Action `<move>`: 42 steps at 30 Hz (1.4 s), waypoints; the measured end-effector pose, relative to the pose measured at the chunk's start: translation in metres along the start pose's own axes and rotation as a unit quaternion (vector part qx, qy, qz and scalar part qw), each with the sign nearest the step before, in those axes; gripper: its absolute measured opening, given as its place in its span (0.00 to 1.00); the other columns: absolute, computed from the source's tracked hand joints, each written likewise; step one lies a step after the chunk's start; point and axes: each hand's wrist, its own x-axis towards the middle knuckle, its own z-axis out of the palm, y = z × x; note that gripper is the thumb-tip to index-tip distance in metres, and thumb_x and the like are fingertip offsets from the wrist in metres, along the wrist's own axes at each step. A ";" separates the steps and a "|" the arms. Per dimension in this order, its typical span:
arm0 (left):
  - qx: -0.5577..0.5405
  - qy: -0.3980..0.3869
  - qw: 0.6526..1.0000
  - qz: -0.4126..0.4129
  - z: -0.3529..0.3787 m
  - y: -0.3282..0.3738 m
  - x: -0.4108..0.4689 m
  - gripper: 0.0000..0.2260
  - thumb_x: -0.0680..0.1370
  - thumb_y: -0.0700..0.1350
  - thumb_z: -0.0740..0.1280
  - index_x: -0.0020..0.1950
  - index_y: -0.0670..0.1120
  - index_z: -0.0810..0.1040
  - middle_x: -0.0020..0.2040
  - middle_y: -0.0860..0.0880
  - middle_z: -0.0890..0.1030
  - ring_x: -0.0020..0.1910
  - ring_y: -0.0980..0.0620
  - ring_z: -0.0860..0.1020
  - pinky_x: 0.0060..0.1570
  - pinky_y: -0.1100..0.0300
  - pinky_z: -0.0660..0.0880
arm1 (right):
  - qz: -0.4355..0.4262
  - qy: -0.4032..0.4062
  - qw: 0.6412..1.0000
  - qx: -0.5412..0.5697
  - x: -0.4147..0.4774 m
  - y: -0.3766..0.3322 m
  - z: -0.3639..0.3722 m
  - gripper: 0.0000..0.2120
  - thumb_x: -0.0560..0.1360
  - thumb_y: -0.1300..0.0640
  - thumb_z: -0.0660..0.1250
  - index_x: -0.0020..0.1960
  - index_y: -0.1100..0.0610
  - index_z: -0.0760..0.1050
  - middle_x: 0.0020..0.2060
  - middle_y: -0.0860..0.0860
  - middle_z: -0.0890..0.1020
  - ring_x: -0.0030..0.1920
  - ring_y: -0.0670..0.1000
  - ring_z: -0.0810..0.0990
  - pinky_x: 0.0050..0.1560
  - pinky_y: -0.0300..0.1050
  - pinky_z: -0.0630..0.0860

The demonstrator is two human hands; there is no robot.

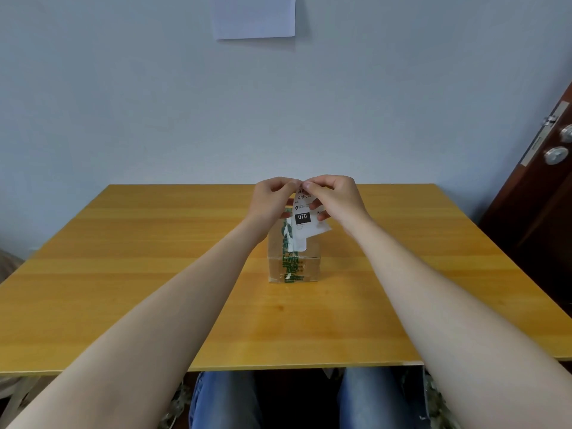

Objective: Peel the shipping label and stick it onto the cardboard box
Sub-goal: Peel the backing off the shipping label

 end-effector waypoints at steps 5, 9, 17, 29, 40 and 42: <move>-0.012 -0.003 1.000 -0.017 -0.003 -0.001 -0.002 0.09 0.82 0.49 0.69 0.54 0.46 0.86 0.47 0.51 0.87 0.44 0.51 0.86 0.51 0.47 0.84 | 0.000 0.001 1.000 -0.010 0.000 0.000 0.001 0.04 0.80 0.55 0.73 0.50 0.54 0.87 0.44 0.51 0.88 0.37 0.48 0.84 0.31 0.46 0.80; -0.009 -0.006 1.000 -0.023 -0.006 -0.001 -0.003 0.10 0.82 0.49 0.69 0.54 0.46 0.87 0.47 0.51 0.88 0.43 0.52 0.86 0.49 0.49 0.83 | -0.002 0.000 1.000 -0.011 0.000 0.001 0.003 0.04 0.79 0.55 0.74 0.50 0.54 0.87 0.45 0.51 0.88 0.39 0.49 0.85 0.32 0.47 0.80; 0.005 -0.006 1.000 -0.021 -0.009 0.000 -0.003 0.10 0.81 0.52 0.70 0.49 0.46 0.86 0.47 0.50 0.88 0.44 0.52 0.87 0.41 0.58 0.82 | -0.009 -0.005 1.000 -0.022 0.001 0.002 0.005 0.05 0.79 0.54 0.74 0.50 0.54 0.87 0.45 0.51 0.88 0.39 0.49 0.85 0.32 0.46 0.80; 0.033 0.011 0.999 0.009 -0.007 0.001 -0.004 0.09 0.82 0.49 0.70 0.49 0.45 0.86 0.46 0.51 0.88 0.40 0.56 0.86 0.37 0.61 0.81 | -0.018 -0.009 0.999 -0.030 0.002 0.004 0.000 0.03 0.78 0.54 0.75 0.48 0.52 0.87 0.45 0.51 0.88 0.43 0.51 0.86 0.33 0.47 0.81; 0.034 0.012 0.999 0.001 -0.005 0.001 -0.007 0.08 0.83 0.48 0.69 0.50 0.47 0.86 0.47 0.49 0.88 0.45 0.51 0.87 0.45 0.52 0.85 | -0.008 -0.010 0.999 -0.031 0.001 0.006 0.002 0.09 0.77 0.51 0.77 0.53 0.56 0.88 0.46 0.51 0.89 0.46 0.51 0.87 0.33 0.44 0.81; 0.033 0.016 0.999 -0.003 -0.005 0.001 -0.008 0.08 0.82 0.49 0.69 0.49 0.48 0.86 0.46 0.50 0.88 0.42 0.53 0.87 0.45 0.51 0.85 | -0.007 -0.007 0.999 -0.033 0.002 0.005 0.002 0.09 0.77 0.52 0.76 0.53 0.56 0.88 0.46 0.51 0.89 0.46 0.51 0.87 0.33 0.44 0.81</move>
